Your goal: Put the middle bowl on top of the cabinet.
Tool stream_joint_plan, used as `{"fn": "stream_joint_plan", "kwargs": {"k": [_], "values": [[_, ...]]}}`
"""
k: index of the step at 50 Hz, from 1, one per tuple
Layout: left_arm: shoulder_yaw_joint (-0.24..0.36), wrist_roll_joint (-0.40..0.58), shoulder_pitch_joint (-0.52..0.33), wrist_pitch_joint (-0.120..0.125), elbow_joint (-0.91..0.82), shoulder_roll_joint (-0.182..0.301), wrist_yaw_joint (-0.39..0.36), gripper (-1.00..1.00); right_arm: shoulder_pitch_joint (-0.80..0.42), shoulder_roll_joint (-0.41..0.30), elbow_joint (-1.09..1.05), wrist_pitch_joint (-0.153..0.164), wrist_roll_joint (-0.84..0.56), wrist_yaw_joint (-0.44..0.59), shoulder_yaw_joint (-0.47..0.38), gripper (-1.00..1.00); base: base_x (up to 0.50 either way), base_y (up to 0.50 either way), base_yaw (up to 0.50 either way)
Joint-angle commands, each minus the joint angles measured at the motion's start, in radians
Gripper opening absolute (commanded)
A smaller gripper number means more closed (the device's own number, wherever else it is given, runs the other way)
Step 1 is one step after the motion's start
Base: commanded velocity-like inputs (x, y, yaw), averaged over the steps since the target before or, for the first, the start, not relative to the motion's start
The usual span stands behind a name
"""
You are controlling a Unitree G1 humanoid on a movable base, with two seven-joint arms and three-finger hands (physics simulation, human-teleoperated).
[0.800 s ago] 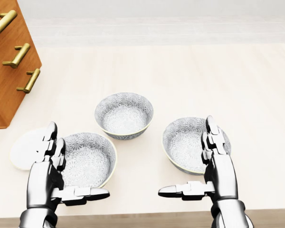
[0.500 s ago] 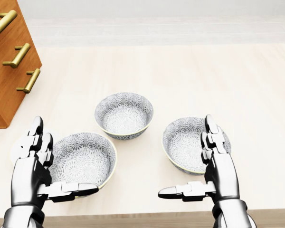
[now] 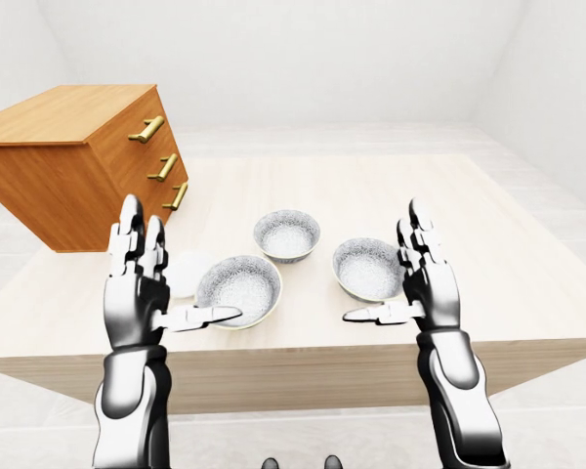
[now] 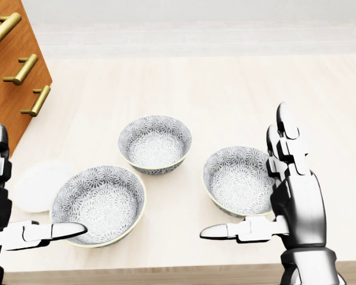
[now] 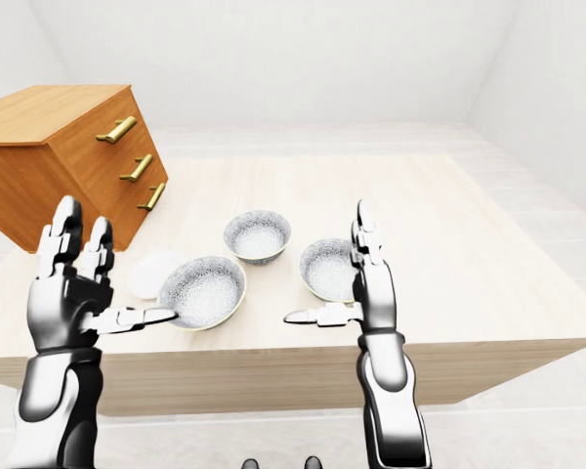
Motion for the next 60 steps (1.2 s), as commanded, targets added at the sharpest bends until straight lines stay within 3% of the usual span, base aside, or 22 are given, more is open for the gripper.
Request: {"fn": "stream_joint_plan", "kwargs": {"k": [1,12,32,51,60], "values": [[0.062,-0.035,0.016,0.000,-0.130,-0.005,-0.036,1.00,0.022,0.001,-0.154,0.000,0.013,0.054,0.005,1.00,0.00,0.19,0.00],[0.045,0.009,-0.004,0.000,-0.050,-0.008,-0.021,1.00,0.067,-0.003,-0.172,0.000,-0.003,0.078,0.007,1.00,0.00,0.48,0.00],[0.083,-0.022,-0.026,0.000,-0.067,0.005,-0.019,1.00,0.072,0.000,-0.264,0.000,-0.016,0.097,-0.018,1.00,0.00,0.50,0.00],[0.084,-0.023,-0.002,0.000,-0.041,0.000,-0.034,1.00,0.063,0.004,-0.252,0.000,0.011,0.116,-0.057,1.00,0.00,0.50,0.00],[0.113,-0.046,-0.008,0.000,-0.060,0.001,-0.032,1.00,0.073,0.001,-0.251,0.000,0.017,0.128,-0.062,1.00,0.00,0.08,0.00]]}}
